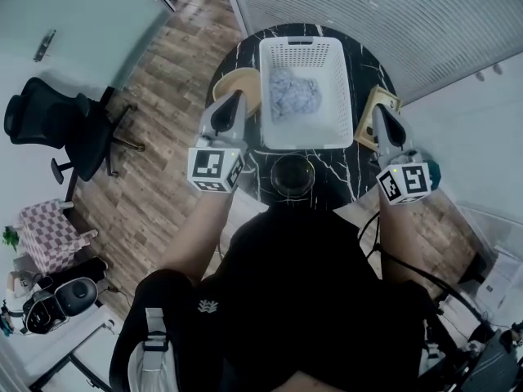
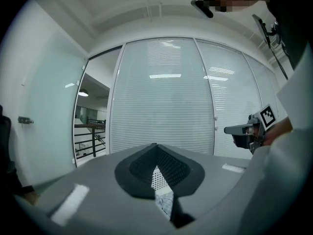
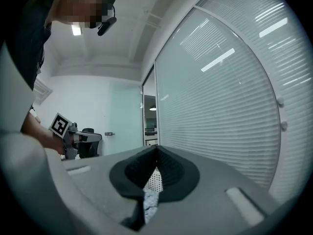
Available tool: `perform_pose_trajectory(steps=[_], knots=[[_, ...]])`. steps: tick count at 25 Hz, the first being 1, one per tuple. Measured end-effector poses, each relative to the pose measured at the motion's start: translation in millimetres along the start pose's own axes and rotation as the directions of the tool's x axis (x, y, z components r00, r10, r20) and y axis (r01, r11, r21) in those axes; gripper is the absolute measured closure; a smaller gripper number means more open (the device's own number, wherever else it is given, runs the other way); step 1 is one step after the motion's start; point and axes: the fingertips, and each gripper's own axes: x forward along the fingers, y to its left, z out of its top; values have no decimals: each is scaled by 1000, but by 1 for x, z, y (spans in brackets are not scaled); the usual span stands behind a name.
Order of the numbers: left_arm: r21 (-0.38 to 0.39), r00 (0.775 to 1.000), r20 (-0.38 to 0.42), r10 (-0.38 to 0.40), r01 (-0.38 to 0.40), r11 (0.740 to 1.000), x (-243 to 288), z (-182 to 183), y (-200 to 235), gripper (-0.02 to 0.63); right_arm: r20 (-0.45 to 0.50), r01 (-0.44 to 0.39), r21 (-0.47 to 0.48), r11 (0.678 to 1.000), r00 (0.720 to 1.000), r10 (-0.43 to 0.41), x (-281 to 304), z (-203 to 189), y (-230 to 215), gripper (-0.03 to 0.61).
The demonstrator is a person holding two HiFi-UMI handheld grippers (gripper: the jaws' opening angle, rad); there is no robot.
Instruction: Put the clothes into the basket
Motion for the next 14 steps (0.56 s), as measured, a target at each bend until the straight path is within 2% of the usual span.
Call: perform_pose_trajectory(steps=[14], knots=[[-14,1000,-3,-10,10,1000,2,-1,2,609,0,-5,-13,1000,1000,5,5,1,4,578]])
